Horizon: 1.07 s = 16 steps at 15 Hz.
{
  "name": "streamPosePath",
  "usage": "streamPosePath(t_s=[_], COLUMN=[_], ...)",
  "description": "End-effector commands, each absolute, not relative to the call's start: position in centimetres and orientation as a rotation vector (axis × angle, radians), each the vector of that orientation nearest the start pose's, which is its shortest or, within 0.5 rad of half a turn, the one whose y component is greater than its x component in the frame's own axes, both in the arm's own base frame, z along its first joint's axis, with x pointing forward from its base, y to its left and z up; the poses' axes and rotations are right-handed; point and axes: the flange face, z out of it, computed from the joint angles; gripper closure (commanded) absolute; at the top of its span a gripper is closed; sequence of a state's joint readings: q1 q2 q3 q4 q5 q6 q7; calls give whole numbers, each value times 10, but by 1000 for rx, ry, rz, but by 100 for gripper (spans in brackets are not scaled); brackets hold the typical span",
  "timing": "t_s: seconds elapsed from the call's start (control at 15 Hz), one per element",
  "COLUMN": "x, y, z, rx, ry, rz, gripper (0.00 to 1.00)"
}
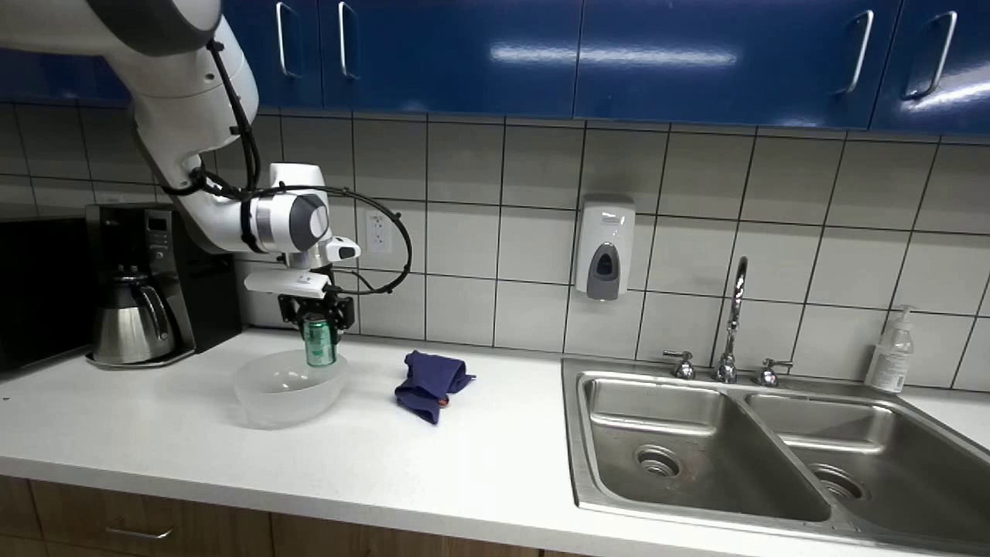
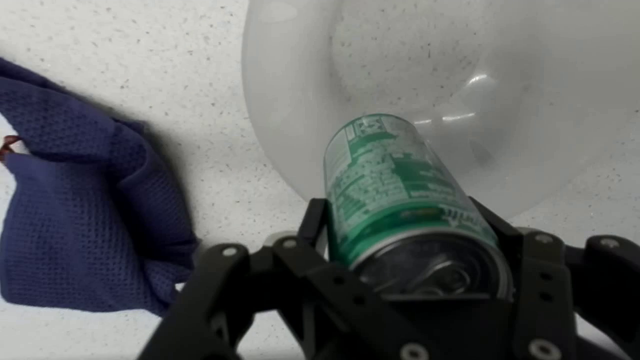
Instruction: Take the can out of the bowl
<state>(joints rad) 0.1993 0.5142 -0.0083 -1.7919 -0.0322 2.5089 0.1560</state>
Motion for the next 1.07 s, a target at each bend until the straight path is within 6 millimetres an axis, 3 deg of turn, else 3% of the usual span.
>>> streamPosePath(t_s=[0.0,0.4,1.0], x=[662,650,609], y=[113,80,-1], z=[331,356,329], rx=[-3146,-3202,-3306], ry=[-30,113,421], rz=[-304,-287,-193], gripper=[58,58,58])
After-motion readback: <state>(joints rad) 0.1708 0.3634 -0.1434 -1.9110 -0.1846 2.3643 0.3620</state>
